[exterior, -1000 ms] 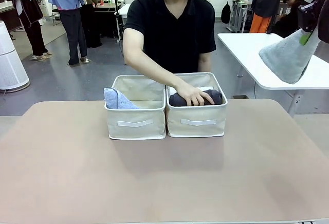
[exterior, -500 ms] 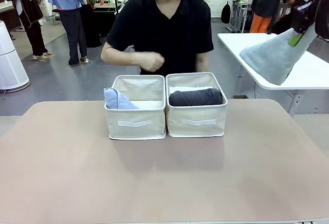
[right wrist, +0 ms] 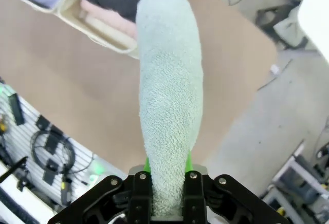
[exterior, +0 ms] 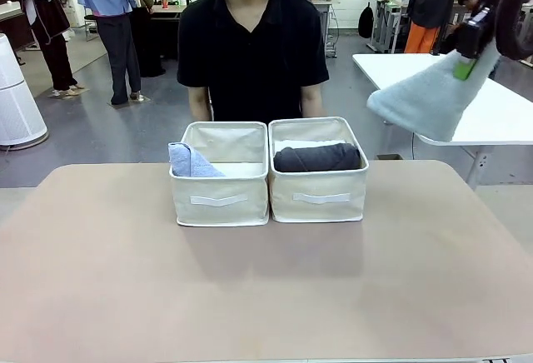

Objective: Sort the towels based on their folding style.
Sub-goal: Pick up another triangle-folded towel from the table and place it in the left Fabric basket.

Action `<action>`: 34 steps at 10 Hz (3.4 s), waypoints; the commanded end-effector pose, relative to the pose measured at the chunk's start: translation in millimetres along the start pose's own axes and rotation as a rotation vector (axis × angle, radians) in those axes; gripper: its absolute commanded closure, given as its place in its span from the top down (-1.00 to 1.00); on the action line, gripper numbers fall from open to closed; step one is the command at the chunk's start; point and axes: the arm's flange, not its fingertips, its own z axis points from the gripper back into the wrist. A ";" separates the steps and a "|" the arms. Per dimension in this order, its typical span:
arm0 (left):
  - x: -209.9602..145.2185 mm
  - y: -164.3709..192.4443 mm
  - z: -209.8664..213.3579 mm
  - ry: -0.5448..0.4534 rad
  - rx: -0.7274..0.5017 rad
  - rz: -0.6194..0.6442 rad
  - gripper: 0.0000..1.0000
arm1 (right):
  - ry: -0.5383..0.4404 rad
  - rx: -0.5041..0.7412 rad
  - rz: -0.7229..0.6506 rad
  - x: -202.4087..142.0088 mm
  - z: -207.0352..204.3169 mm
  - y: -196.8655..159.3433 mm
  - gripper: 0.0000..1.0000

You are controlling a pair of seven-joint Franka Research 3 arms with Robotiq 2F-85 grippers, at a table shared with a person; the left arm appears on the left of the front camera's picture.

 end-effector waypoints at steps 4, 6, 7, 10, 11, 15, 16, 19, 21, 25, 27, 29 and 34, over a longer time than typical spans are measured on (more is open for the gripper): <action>-0.1 -0.1 1.3 -0.015 -0.005 -0.012 1.00 | 0.028 -0.119 0.408 132.0 16.7 60.9 -0.57; -0.1 -0.1 1.3 -0.015 -0.005 -0.012 1.00 | 0.023 -0.074 0.590 177.8 4.2 103.5 -0.57; -0.1 -0.1 1.3 -0.015 -0.005 -0.012 1.00 | 0.026 -0.059 0.671 196.5 -5.7 130.5 -0.57; -0.1 -0.1 1.3 -0.015 -0.005 -0.012 1.00 | 0.044 -0.067 0.758 227.3 -30.6 182.0 -0.57; -0.1 -0.1 1.3 -0.015 -0.005 -0.012 1.00 | 0.033 -0.059 0.741 230.6 -35.2 183.0 -0.57; -0.1 -0.1 1.3 -0.015 -0.005 -0.012 1.00 | 0.021 -0.039 0.756 218.6 -46.9 193.8 -0.57; -0.1 -0.1 1.3 -0.015 -0.005 -0.012 1.00 | 0.021 -0.039 0.756 218.6 -46.9 193.8 -0.57; -0.1 -0.1 1.3 -0.015 -0.005 -0.012 1.00 | 0.023 -0.036 0.755 220.1 -49.4 193.2 -0.57; -0.1 -0.1 1.3 -0.015 -0.005 -0.012 1.00 | -0.006 -0.074 0.852 245.2 -53.4 217.9 -0.57; -0.1 -0.1 1.3 -0.015 -0.005 -0.012 1.00 | -0.029 -0.072 0.912 290.3 -80.4 221.5 -0.57; -0.1 -0.1 1.3 -0.015 -0.005 -0.012 1.00 | -0.013 -0.046 0.932 304.8 -95.4 222.3 -0.57; -0.1 -0.1 1.3 -0.015 -0.005 -0.012 1.00 | -0.003 -0.002 0.961 316.8 -106.5 229.4 -0.57; -0.1 -0.1 1.3 -0.015 -0.005 -0.012 1.00 | 0.055 0.078 0.964 327.8 -142.2 232.1 -0.57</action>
